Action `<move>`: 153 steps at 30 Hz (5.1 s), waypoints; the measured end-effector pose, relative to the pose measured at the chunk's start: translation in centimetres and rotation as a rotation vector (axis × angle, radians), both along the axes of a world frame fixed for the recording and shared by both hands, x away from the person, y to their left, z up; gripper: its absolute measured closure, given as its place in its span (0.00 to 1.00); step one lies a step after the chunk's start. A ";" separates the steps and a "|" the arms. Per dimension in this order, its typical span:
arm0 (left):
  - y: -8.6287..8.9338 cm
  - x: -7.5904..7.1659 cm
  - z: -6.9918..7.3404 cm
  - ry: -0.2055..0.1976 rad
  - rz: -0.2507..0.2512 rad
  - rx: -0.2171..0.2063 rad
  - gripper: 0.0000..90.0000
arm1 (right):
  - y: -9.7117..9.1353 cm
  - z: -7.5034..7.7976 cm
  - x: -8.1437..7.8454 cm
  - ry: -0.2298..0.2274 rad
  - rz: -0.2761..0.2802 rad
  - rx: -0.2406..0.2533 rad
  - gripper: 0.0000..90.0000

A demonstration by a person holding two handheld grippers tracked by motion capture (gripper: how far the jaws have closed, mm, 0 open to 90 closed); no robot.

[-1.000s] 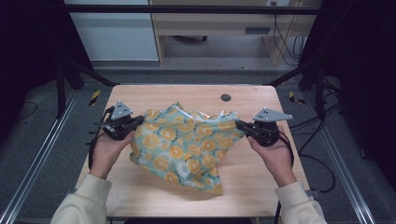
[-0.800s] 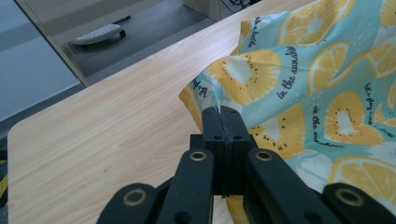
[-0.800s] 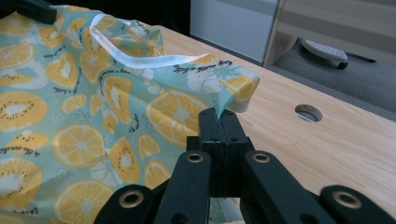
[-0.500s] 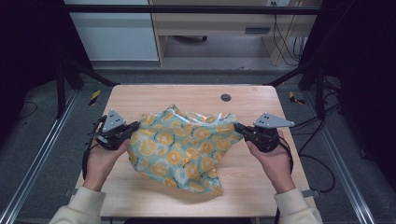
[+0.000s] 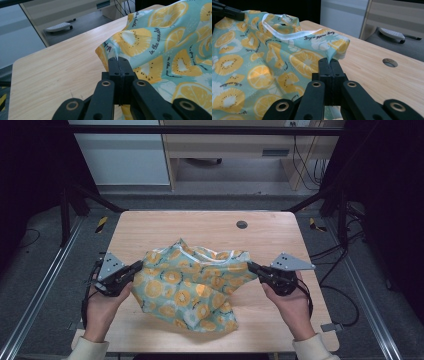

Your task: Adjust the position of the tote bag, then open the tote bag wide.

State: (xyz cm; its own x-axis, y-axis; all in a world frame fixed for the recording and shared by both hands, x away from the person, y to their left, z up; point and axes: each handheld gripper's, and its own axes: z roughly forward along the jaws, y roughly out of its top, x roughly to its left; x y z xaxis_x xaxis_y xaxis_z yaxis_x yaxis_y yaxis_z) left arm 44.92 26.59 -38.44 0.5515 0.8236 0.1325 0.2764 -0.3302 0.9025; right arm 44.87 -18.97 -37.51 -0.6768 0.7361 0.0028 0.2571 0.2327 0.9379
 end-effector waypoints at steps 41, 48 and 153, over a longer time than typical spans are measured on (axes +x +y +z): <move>2.2 -6.5 -2.3 -0.020 -0.033 -0.042 1.00 | 0.6 -3.3 -3.5 0.025 0.058 0.016 1.00; 2.2 -6.9 -3.3 0.017 -0.066 -0.037 1.00 | 0.4 -4.0 -4.2 0.041 0.077 -0.007 1.00; -1.3 -1.1 -8.6 0.228 -0.076 0.298 1.00 | 10.7 -3.6 9.6 0.368 0.163 -0.301 1.00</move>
